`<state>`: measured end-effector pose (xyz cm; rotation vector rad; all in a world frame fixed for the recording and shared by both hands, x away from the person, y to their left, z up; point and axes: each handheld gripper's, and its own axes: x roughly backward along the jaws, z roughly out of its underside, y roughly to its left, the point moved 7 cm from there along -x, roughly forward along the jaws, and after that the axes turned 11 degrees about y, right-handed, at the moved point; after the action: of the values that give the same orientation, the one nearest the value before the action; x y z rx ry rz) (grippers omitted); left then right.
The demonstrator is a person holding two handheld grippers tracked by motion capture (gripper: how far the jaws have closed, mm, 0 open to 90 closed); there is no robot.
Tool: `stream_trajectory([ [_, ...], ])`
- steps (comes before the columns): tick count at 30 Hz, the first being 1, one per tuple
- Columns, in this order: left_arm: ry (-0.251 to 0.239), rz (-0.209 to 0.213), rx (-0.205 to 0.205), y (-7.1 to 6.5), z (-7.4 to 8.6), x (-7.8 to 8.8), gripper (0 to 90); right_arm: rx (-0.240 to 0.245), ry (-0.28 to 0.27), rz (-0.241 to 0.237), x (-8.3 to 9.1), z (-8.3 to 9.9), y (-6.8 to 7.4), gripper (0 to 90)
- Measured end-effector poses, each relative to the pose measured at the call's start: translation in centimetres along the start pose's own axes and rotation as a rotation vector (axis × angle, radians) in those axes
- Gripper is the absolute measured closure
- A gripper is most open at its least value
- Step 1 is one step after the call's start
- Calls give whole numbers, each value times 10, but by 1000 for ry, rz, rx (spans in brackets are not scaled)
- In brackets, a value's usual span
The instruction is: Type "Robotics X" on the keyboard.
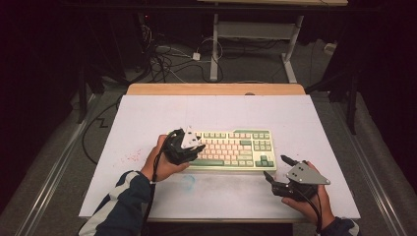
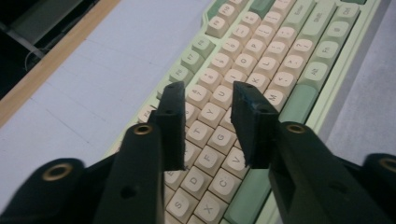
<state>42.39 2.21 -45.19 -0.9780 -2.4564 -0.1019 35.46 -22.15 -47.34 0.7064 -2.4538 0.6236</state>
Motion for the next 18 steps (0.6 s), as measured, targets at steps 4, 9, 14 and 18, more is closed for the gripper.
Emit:
stream_trajectory([
  [4, -26, -25, -13, 8, 3, 4, 446, -8, 0, 7, 0, 0, -3, 251],
  [9, -67, -58, -11, 15, 3, 13, 280, -6, 8, 10, 0, 1, -4, 250],
  [14, -78, -52, -8, 17, 7, 20, 210, -3, 16, 6, -1, 2, -3, 250],
  [18, -91, -60, -4, 21, 9, 25, 203, -4, 18, 4, -1, 2, -4, 256],
])
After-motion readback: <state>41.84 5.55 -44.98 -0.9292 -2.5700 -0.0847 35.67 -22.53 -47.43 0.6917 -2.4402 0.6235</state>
